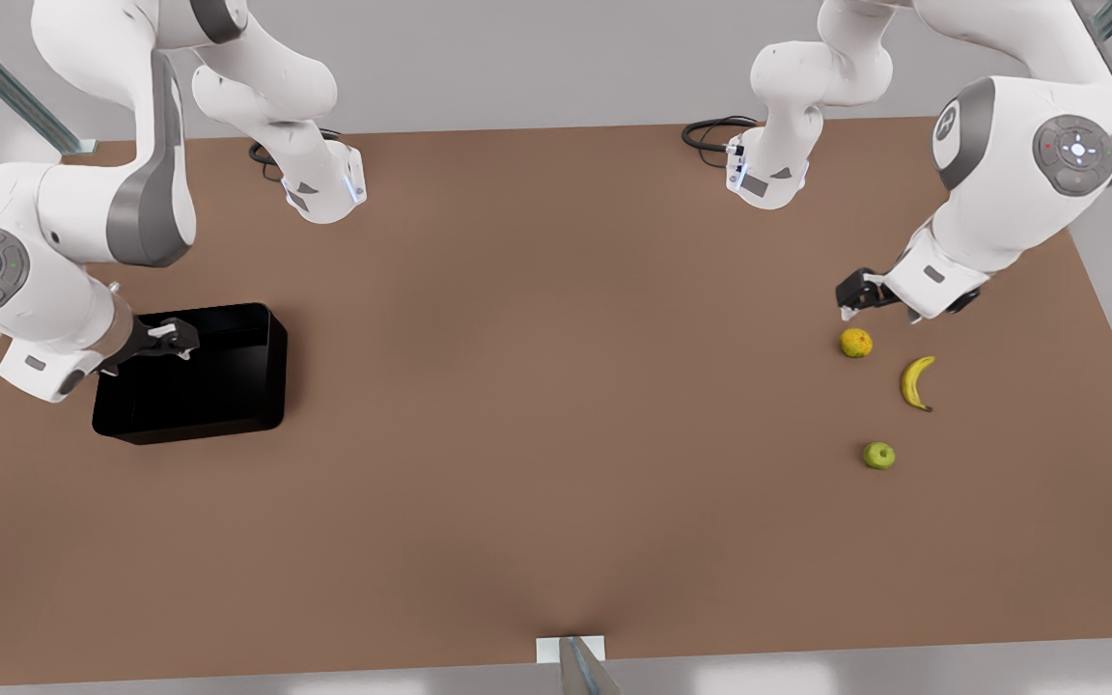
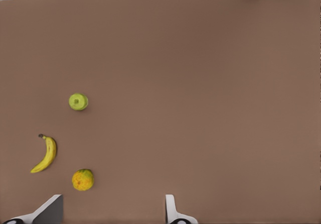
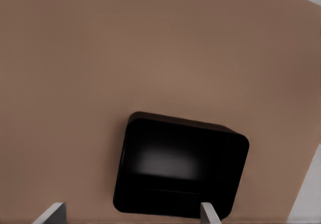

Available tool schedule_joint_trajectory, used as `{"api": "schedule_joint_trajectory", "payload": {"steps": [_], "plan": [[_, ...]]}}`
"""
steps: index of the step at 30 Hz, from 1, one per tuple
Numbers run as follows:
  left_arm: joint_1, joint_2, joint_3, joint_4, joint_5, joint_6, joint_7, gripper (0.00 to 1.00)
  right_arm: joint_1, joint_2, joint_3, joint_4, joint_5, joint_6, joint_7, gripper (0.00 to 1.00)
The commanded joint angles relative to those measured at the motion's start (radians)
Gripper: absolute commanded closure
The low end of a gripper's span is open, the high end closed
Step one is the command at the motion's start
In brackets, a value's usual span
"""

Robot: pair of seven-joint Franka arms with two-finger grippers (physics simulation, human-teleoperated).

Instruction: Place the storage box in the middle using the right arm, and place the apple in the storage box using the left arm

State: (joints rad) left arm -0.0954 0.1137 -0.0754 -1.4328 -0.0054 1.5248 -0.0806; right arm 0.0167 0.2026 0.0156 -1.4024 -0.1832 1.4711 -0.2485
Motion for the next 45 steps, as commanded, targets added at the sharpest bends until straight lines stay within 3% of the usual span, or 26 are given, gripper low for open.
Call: {"api": "schedule_joint_trajectory", "payload": {"steps": [1, 4, 6, 9, 10, 12, 14, 16, 18, 23, 37, 38, 40, 41, 43, 45], "plan": [[0.006, 0.0, 0.0, 0.0, 0.005, 0.0, -0.001, 0.0, 0.002, 0.0, 0.0, 0.0, -0.001, 0.0, 0.0, 0.0], [0.008, 0.001, -0.001, 0.003, -0.002, -0.003, -0.013, 0.0, 0.002, 0.005, -0.002, 0.002, -0.001, 0.002, 0.0, 0.0], [0.008, 0.011, 0.0, 0.005, -0.011, -0.002, -0.014, 0.0, -0.001, 0.034, -0.055, -0.003, -0.005, 0.005, -0.003, 0.0], [0.009, 0.057, 0.023, 0.005, -0.054, -0.002, -0.016, 0.0, -0.15, 0.12, -0.131, -0.009, 0.005, 0.089, -0.245, 0.0], [0.011, 0.081, 0.058, 0.006, -0.125, -0.003, -0.022, 0.0, -0.15, 0.129, -0.166, -0.035, 0.004, 0.107, -0.255, 0.0], [0.013, 0.152, 0.137, 0.024, -0.321, 0.0, -0.151, 0.0, -0.173, 0.063, -0.18, -0.263, 0.051, 0.285, -0.255, 0.0], [0.02, 0.296, 0.163, 0.136, -0.514, 0.002, -0.427, 0.0, -0.21, -0.014, -0.18, -0.444, 0.062, 0.446, -0.261, 0.0], [0.026, 0.353, 0.236, 0.137, -0.714, 0.0, -0.476, 0.0, -0.227, -0.014, -0.229, -0.526, 0.082, 0.561, -0.322, 0.0], [0.04, 0.414, 0.236, 0.132, -0.814, 0.0, -0.479, 0.0, -0.227, -0.012, -0.307, -0.607, 0.13, 0.67, -0.414, 0.0], [0.171, 0.577, 0.236, 0.132, -1.188, 0.02, -0.481, 0.0, -0.219, 0.064, -0.382, -0.656, 0.128, 0.805, -0.425, 0.0], [0.278, 0.644, 0.249, 0.133, -1.282, 0.046, -0.502, 0.0, -0.218, 0.244, -0.402, -0.645, 0.149, 0.916, -0.42, 0.0], [0.278, 0.644, 0.249, 0.132, -1.28, 0.037, -0.489, 0.0, -0.218, 0.244, -0.402, -0.645, 0.149, 0.916, -0.42, 0.04], [0.279, 0.644, 0.25, 0.13, -1.268, -0.017, -0.45, 0.0, -0.218, 0.245, -0.402, -0.647, 0.149, 0.914, -0.422, 0.53], [0.279, 0.644, 0.252, 0.127, -1.254, -0.074, -0.389, 0.0, -0.218, 0.252, -0.402, -0.647, 0.149, 0.914, -0.423, 0.61], [0.279, 0.641, 0.281, 0.126, -1.179, -0.207, -0.282, 0.0, -0.218, 0.253, -0.402, -0.649, 0.149, 0.914, -0.423, 0.61], [0.279, 0.633, 0.281, 0.098, -1.131, -0.219, -0.22, 0.0, -0.218, 0.267, -0.402, -0.649, 0.148, 0.914, -0.426, 0.67]]}}
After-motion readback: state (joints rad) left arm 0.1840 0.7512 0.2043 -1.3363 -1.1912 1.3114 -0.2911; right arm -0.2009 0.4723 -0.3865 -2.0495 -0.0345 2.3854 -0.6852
